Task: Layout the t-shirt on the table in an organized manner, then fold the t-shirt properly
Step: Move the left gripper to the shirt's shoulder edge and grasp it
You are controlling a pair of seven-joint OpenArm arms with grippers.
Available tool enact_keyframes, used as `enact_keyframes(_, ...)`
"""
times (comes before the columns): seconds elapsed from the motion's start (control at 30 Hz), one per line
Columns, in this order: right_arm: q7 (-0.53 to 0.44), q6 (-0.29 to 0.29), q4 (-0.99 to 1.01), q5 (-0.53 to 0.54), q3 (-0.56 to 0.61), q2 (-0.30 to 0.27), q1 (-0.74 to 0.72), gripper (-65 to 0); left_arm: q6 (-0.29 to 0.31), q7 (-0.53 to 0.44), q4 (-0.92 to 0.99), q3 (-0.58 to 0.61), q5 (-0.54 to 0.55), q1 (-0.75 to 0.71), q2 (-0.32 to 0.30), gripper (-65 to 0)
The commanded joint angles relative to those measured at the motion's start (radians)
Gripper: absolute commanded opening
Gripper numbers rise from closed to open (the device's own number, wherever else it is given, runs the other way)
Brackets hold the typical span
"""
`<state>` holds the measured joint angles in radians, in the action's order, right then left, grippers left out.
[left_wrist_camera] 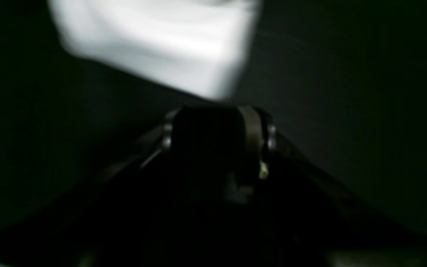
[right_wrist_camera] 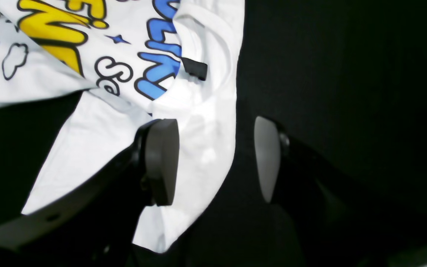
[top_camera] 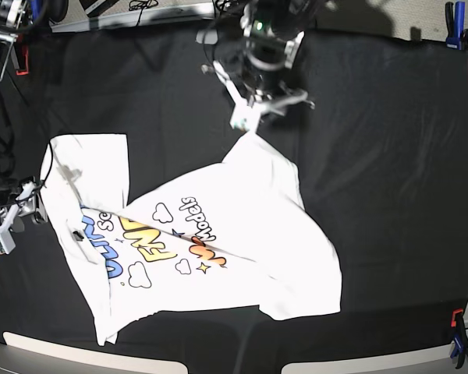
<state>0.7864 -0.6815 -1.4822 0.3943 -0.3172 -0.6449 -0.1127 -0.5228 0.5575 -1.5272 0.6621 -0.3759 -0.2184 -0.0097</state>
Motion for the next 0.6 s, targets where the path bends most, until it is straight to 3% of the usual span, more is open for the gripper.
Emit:
enact_keyframes(0.0,-0.023,0.001,-0.017,0.01,-0.01,-0.023,-0.02,-33.5,-0.009,-0.003,-0.018,0.007,0.017,0.01,0.011,-45.8)
enact_keyframes(0.37,-0.023,0.001,-0.017,0.01,-0.01,-0.023,-0.02,-33.5,-0.008,0.005,-0.017,0.007,0.066,0.033,0.045,-45.8)
enact_keyframes(0.57,-0.023,0.001,-0.017,0.011,-0.01,-0.023,-0.02,-33.5,-0.009,-0.059,-0.017,0.007,0.094,0.048,0.045,-45.8)
